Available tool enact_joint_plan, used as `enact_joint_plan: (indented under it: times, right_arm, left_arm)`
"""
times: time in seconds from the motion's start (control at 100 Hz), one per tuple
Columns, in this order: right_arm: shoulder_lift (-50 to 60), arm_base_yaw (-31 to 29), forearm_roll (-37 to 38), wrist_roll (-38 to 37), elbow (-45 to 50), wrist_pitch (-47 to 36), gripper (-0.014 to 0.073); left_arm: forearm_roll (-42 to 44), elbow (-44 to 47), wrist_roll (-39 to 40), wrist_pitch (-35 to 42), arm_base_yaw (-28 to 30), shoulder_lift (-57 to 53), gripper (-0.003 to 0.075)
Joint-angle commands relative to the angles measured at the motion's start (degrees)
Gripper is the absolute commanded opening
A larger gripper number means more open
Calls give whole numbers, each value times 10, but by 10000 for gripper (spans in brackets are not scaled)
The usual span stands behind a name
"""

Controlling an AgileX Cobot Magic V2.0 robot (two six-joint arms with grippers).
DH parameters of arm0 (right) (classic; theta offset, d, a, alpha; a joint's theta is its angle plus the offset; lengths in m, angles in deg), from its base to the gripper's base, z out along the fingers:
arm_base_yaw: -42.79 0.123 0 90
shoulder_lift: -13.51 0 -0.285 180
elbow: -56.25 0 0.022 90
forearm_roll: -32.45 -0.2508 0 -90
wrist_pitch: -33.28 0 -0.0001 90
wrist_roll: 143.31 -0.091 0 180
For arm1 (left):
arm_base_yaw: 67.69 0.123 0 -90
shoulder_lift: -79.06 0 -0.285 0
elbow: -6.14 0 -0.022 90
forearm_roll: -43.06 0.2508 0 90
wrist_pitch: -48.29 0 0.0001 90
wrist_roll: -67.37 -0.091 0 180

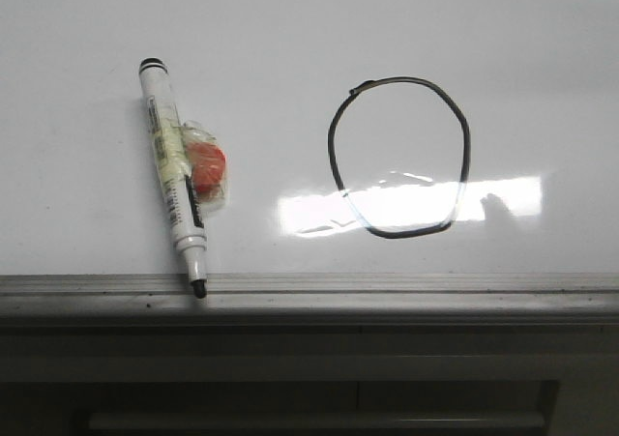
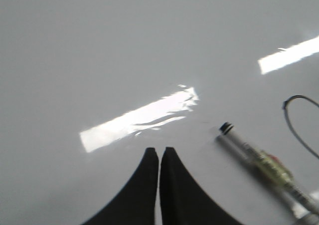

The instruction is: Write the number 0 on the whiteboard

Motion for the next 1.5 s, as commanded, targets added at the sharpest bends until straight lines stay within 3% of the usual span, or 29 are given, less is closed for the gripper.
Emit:
enact_joint_plan:
  times: [0.0, 0.21, 0.28, 0.4, 1.11, 1.39, 1.49]
  right_arm:
    - [-3, -3, 29, 0, -13, -22, -69]
    - [-3, -3, 29, 0, -13, -22, -69]
    - [-3, -3, 29, 0, -13, -22, -69]
    - [-3, -3, 29, 0, -13, -20, -69]
    - [-3, -3, 29, 0, -13, -20, -69]
    - [16, -3, 29, 0, 43, -19, -69]
    - [34, -18, -42, 7, 85, -42, -69]
  left_arm:
    - [-17, 45, -4, 72, 48, -40, -20]
    - [-120, 165, -3, 72, 132, -119, -20]
    - [-90, 161, -3, 2, 148, -117, -20]
    - [-53, 164, -3, -26, 164, -117, -20]
    - [-52, 164, -3, -45, 166, -117, -20]
    - [-52, 164, -3, -45, 166, -117, -20]
    - [-52, 164, -3, -45, 166, -117, -20]
